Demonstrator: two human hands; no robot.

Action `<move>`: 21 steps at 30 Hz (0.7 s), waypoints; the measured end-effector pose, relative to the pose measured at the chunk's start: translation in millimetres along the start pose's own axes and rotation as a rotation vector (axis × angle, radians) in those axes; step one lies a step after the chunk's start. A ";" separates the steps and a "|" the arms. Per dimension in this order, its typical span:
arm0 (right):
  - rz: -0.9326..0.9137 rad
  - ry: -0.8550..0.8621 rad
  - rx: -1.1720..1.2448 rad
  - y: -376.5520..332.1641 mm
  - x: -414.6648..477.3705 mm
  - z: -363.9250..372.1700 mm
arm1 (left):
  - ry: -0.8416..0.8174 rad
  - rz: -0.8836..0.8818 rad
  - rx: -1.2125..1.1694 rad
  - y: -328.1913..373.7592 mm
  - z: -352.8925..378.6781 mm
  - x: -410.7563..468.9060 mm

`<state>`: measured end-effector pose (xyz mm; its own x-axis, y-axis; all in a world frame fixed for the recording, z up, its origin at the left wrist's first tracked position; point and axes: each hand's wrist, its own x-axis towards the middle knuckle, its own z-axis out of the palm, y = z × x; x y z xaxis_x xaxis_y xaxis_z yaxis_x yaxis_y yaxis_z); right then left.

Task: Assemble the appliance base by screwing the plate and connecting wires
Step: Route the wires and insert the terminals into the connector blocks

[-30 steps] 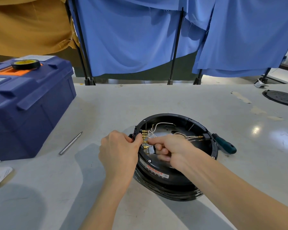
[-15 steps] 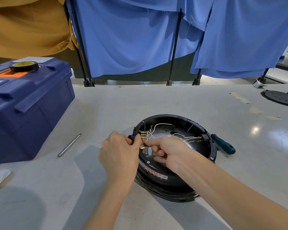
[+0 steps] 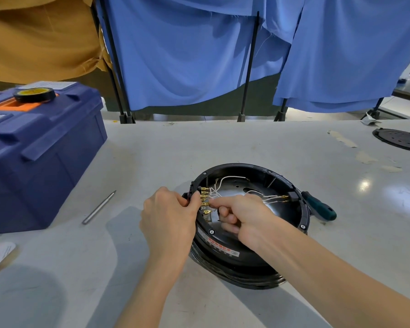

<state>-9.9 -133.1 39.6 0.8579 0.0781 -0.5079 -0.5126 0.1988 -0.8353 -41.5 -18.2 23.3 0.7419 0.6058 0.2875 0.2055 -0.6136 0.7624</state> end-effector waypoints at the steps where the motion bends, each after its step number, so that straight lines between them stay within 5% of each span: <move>1: -0.001 0.004 0.002 0.0 -0.1 0.1 | -0.003 0.002 0.000 -0.1 0.1 -0.2; 21: -0.007 -0.003 -0.049 -1.1 -0.8 0.2 | 0.008 0.008 0.040 1.5 2.8 -2.1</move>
<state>-10.0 -133.2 41.0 0.8613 0.0803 -0.5017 -0.5080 0.1513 -0.8479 -41.0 -21.8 22.2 0.7388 0.6044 0.2981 0.2247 -0.6380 0.7365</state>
